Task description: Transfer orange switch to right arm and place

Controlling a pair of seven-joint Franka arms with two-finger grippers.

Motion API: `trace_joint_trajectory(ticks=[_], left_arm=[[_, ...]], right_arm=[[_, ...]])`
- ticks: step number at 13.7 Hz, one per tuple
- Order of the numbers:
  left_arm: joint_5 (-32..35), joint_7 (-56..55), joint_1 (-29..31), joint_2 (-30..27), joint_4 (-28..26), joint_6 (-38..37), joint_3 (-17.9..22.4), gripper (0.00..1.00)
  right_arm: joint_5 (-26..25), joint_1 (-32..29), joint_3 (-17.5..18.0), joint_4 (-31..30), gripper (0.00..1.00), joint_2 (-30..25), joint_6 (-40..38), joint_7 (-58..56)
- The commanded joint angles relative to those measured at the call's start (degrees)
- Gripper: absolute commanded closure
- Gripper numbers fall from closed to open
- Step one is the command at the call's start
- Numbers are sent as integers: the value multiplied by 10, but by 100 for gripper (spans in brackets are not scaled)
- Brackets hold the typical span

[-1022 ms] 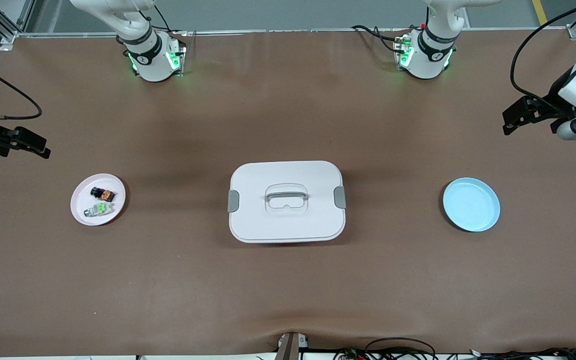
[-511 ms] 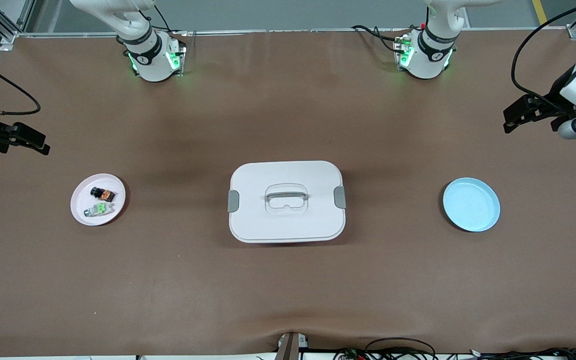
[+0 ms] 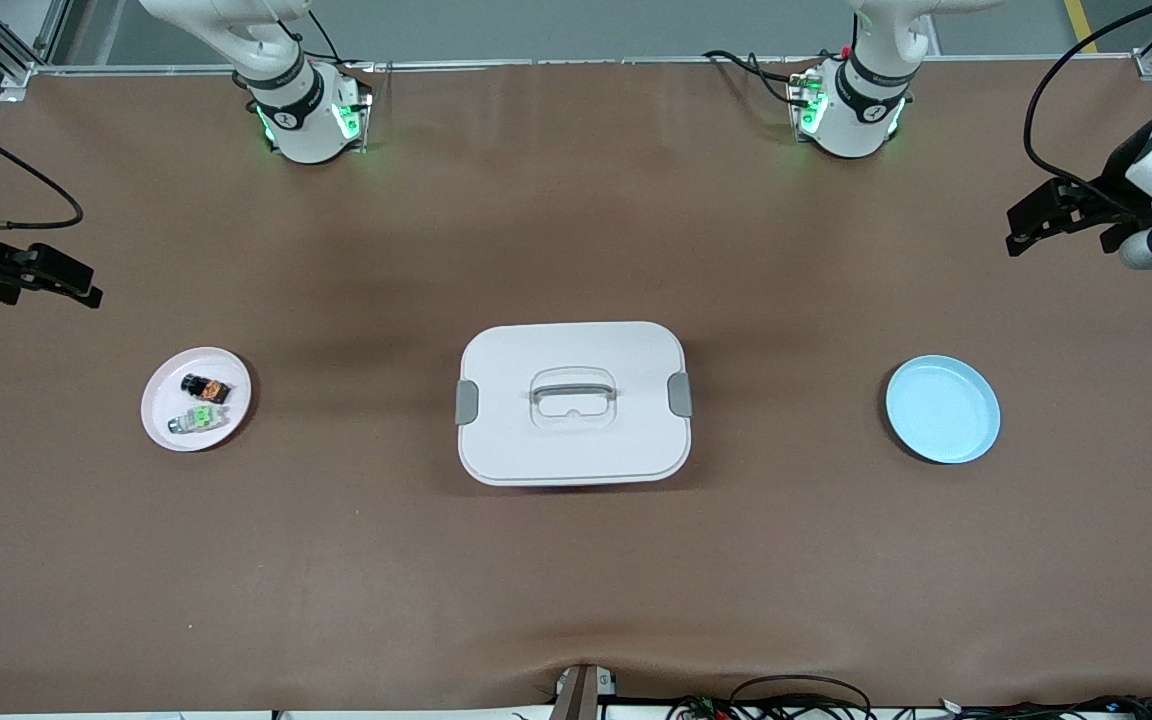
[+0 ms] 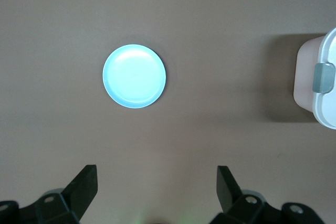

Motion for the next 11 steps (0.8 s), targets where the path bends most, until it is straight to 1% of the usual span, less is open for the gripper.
trace_joint_trajectory(ticks=[1,11], left_arm=[[-8,6,3,-6,6,-13,2,0],[-7,6,3,-6,6,-15,2,0]], right_arm=[[5,9,-4,-3,0,-9,-8,7],[11,9,-4,-1,0,-9,-9,7]])
